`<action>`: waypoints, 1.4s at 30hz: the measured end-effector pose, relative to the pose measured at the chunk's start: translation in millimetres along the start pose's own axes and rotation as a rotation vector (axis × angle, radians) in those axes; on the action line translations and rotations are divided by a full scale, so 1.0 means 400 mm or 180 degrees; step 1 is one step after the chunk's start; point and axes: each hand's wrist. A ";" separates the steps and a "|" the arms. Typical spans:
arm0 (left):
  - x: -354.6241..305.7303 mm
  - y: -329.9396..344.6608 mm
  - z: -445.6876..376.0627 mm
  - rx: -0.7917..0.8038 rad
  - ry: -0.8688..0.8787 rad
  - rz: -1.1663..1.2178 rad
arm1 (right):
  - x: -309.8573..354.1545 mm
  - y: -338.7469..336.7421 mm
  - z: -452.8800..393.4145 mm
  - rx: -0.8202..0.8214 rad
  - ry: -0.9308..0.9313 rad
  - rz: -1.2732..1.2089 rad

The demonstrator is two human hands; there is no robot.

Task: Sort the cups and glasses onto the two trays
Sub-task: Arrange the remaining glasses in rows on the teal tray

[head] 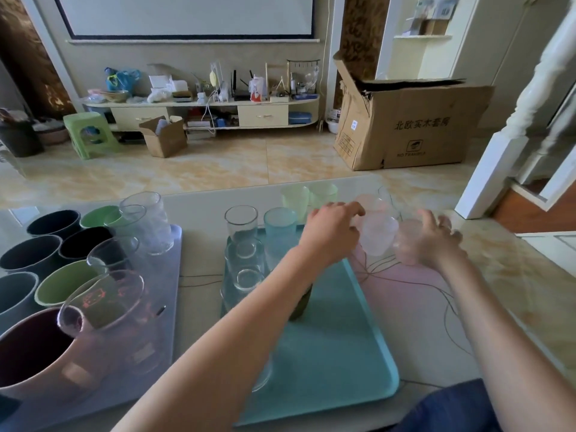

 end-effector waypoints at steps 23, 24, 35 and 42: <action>-0.131 0.149 0.154 -0.0381 -0.0258 -0.0030 | -0.032 0.015 0.005 -0.0234 -0.0948 0.0047; -0.124 0.140 0.211 -0.0444 -0.0192 -0.0162 | -0.028 0.012 0.020 -0.0282 -0.1055 -0.0056; -0.018 0.113 0.532 -0.0679 -0.0432 -0.1203 | 0.063 0.057 0.114 -0.0172 -0.1769 -0.0527; -0.012 0.120 0.524 -0.0572 -0.0505 -0.1544 | 0.056 0.074 0.115 -0.0011 -0.1813 -0.0369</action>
Point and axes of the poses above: each hand's wrist, its own z-axis away from the middle knuckle, its own y-axis out of the palm, x = y × z, and after that the axes turned 8 degrees about -z, right-handed
